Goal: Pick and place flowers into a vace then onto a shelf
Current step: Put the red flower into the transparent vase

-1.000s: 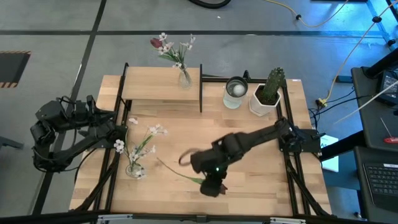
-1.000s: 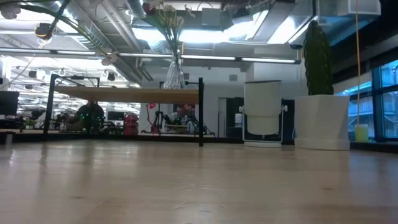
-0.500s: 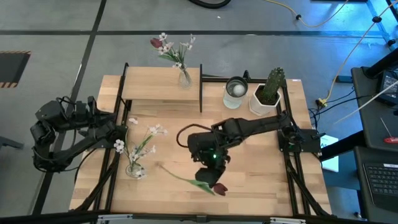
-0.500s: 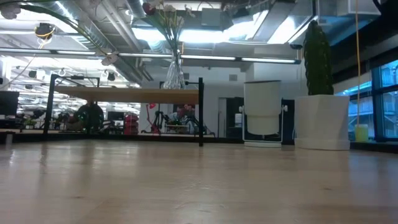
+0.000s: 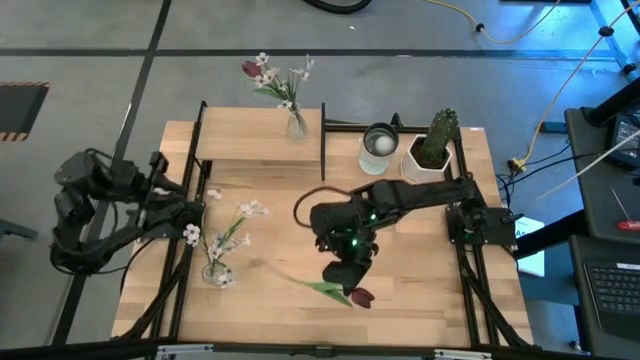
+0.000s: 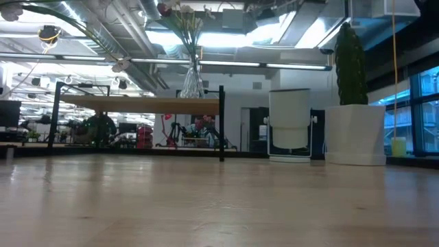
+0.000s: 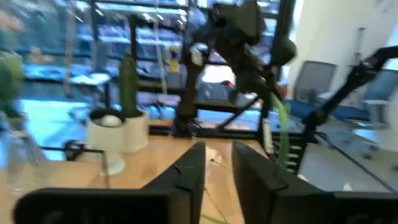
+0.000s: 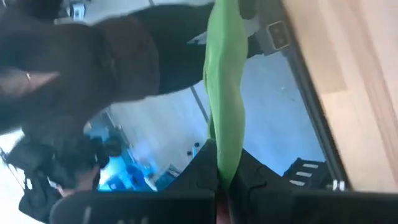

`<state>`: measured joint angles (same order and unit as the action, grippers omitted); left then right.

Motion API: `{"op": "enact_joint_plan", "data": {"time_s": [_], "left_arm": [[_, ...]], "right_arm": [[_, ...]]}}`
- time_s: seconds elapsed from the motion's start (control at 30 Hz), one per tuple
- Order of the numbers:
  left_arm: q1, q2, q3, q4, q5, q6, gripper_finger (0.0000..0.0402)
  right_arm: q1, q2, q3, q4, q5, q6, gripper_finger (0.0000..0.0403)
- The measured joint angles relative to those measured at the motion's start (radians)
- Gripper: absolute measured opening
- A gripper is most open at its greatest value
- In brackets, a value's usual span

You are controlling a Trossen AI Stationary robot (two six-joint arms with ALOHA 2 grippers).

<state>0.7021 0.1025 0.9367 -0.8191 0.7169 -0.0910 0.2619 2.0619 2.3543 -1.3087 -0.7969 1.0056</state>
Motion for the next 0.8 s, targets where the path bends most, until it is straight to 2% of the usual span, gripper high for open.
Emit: {"op": "enact_joint_plan", "data": {"time_s": [0.13,0.27,0.47,0.63,0.8], "left_arm": [[0.0,0.104,-0.001,0.06,0.054,-0.012,0.0114],[0.0,0.211,-0.001,0.198,0.144,0.005,0.0135],[0.0,0.347,-0.001,0.455,0.263,-0.046,0.0141],[-0.006,0.444,-0.001,0.582,0.299,-0.069,0.0141],[-0.048,0.506,-0.001,0.635,0.288,0.055,0.0141]], "right_arm": [[-0.026,-0.047,0.001,0.017,0.078,0.011,0.0009],[-0.069,-0.109,0.004,0.028,0.173,0.036,0.0009],[-0.126,-0.164,0.003,0.127,0.252,0.037,0.0009],[-0.158,-0.161,0.003,0.263,0.261,0.039,0.001],[-0.183,-0.137,0.002,0.366,0.327,0.151,0.001]]}}
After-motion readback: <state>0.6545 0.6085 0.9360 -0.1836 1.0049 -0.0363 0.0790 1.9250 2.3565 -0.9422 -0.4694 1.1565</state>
